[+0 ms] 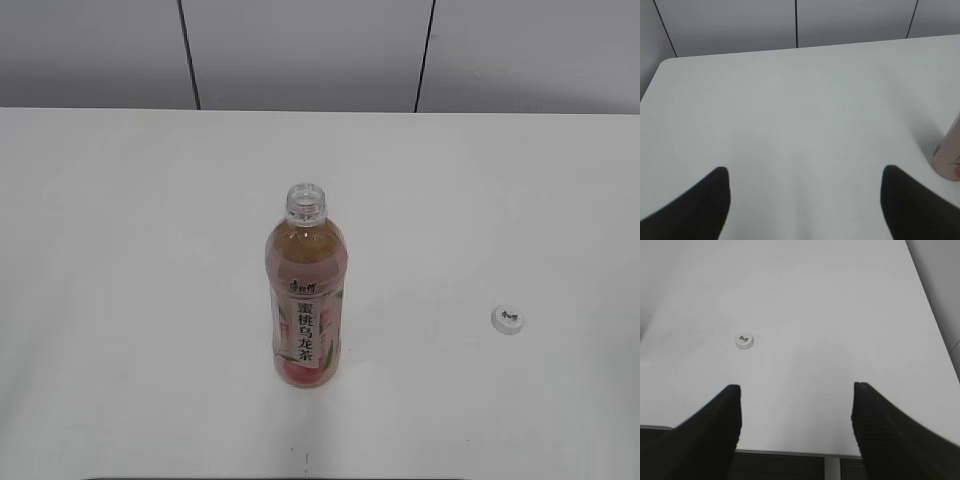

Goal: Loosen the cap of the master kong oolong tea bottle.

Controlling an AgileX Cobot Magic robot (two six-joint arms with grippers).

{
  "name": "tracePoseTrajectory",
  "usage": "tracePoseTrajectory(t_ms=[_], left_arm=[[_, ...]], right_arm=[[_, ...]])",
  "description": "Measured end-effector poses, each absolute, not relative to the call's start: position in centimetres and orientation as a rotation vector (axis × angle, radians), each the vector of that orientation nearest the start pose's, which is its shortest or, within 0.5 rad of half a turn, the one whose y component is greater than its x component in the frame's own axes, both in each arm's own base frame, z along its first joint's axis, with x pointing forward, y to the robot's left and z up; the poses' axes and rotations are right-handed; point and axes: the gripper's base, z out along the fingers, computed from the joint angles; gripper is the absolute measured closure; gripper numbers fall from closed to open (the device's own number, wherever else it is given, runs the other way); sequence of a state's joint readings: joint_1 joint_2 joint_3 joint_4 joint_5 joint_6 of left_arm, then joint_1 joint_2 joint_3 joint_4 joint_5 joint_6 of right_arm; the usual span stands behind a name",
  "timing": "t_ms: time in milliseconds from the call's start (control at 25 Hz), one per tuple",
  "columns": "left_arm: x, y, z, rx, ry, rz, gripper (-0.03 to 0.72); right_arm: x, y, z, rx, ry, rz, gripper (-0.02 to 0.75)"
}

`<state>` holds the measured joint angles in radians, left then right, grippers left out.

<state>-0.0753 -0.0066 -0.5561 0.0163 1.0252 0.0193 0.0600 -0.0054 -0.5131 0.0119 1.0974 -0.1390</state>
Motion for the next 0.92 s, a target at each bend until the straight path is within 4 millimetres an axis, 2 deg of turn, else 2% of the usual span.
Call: tracePoseTrajectory(t_ms=[920], left_arm=[[-1.16,0.2,29.56,0.091,1.944,-0.02,0.129]], right_arm=[[-0.88,0.09,27.79,-0.156,2.057,-0.063,0.215]])
